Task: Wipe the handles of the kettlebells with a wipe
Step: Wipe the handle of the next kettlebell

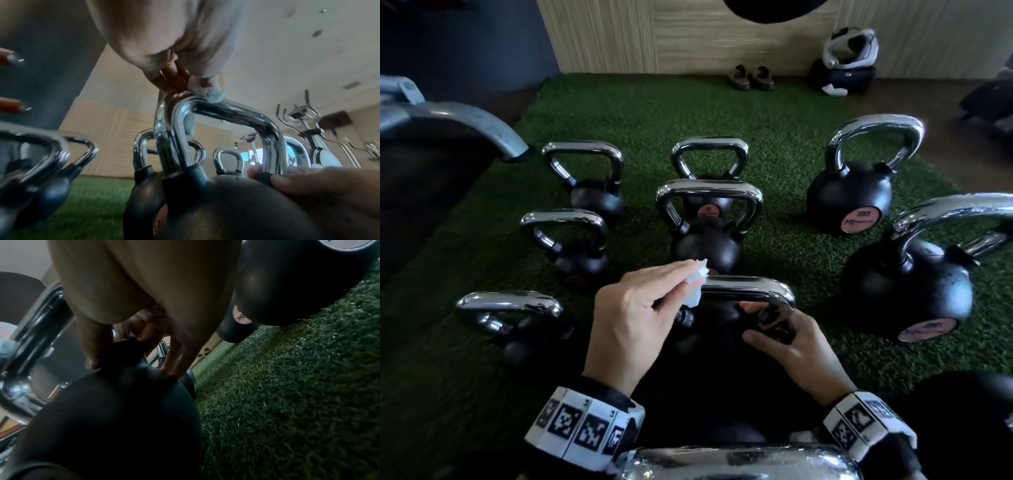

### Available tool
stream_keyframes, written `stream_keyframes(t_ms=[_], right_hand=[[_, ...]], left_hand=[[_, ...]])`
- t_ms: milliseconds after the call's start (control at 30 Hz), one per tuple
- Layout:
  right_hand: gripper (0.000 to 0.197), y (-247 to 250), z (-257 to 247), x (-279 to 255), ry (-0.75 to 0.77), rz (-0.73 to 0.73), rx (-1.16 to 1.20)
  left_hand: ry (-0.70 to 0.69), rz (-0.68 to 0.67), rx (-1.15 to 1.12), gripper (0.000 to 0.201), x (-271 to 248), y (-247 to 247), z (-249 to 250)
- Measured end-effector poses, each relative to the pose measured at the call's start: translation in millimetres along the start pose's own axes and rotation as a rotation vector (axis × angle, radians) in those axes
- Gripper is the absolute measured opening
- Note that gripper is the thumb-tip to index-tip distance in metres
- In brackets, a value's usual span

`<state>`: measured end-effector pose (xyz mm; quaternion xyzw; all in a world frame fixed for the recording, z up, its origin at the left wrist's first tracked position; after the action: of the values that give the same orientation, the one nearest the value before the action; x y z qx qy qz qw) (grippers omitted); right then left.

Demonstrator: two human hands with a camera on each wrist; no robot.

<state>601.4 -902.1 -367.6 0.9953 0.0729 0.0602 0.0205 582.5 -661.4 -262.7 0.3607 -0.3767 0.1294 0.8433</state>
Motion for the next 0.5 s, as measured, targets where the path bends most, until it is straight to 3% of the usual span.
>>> stream_keyframes(t_ms=[133,267,400,500], right_hand=[[0.032,-1,1,-2,0.015,0.005,0.004],[0.033,-2,1,-3,0.03,0.007,-0.015],[0.032,-3,2,-3,0.04,0.013,-0.006],[0.032,-2,3,-4,0.052,0.019,0.001]], left_hand=[[0.214,0.093,-0.049,0.023,-16,11,-23],[0.209,0.093,-0.054,0.023,-25,12,-22],[0.486,0.082,-0.233,0.024,-47,5,-44],[0.551,0.068,-0.262,0.026,-63,2,-49]])
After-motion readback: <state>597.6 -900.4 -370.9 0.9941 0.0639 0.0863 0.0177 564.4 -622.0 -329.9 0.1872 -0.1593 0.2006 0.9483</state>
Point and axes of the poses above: each hand's wrist, its own x-axis towards the middle knuckle, its own y-axis out of the back of the hand, z = x × y, the point moved 3 cm from there along x, towards the middle knuckle, and after that the axes turned 8 degrees about x, right-handed, at the moved point
